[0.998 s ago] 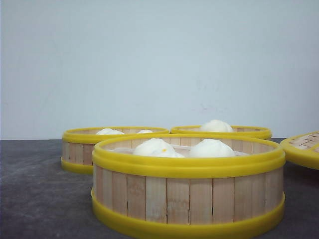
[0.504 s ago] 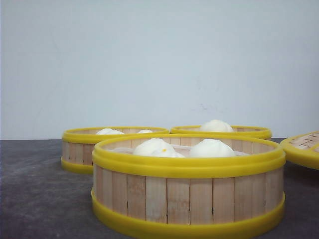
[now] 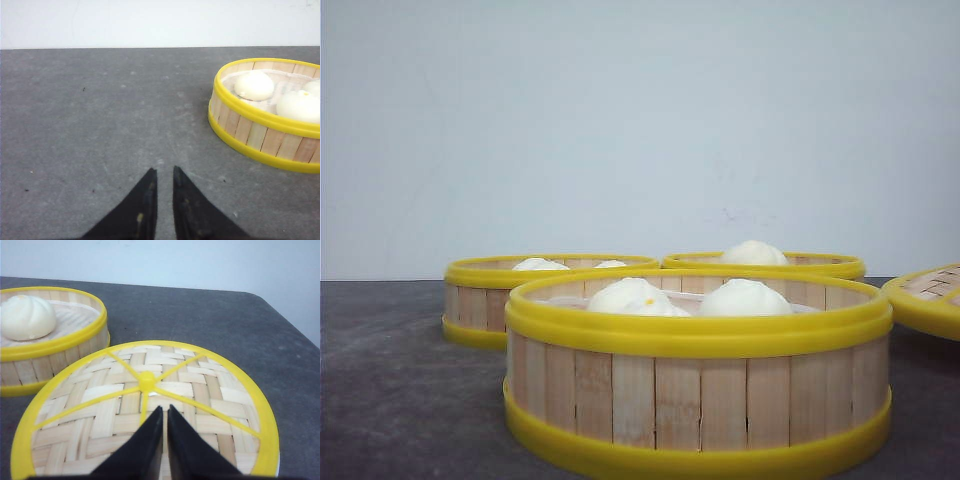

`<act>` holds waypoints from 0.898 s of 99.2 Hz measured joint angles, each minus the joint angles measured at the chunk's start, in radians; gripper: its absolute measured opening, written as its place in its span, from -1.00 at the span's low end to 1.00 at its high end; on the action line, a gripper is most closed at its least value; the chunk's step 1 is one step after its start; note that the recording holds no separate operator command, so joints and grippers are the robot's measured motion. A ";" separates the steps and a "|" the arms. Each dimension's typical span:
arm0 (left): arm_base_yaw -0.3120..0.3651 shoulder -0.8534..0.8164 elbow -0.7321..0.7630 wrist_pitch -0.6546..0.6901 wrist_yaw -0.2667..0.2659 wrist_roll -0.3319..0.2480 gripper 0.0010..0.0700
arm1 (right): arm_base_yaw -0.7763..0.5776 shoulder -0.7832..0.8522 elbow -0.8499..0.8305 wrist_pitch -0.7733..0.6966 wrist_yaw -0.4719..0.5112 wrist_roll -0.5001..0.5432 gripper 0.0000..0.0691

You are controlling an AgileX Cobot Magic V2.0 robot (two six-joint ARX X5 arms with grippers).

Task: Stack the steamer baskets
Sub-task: 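Move the left gripper toward the rim of the rear steamer basket nearest it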

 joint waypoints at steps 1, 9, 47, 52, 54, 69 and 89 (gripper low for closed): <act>0.000 0.000 0.000 0.000 0.000 0.000 -0.94 | 0.000 0.000 0.000 0.000 0.000 0.000 -0.97; 0.000 0.000 0.000 0.000 0.000 0.000 -0.94 | 0.000 0.000 0.000 0.003 -0.001 0.002 -0.97; 0.000 0.000 0.000 0.001 0.004 -0.242 -0.95 | 0.000 0.000 -0.002 0.044 -0.045 0.363 -0.97; 0.000 0.000 0.000 0.005 0.003 -0.281 -0.96 | 0.000 0.000 -0.003 0.085 -0.046 0.423 -0.97; 0.000 0.000 0.000 0.009 0.003 -0.297 -0.96 | 0.000 0.000 -0.003 0.105 -0.046 0.446 -0.97; 0.000 0.014 0.013 0.024 0.001 -0.404 -0.96 | 0.000 0.008 0.027 0.147 -0.031 0.615 -0.98; 0.002 0.171 0.230 0.026 -0.001 -0.443 -0.96 | 0.000 0.167 0.266 0.063 0.003 0.667 -0.98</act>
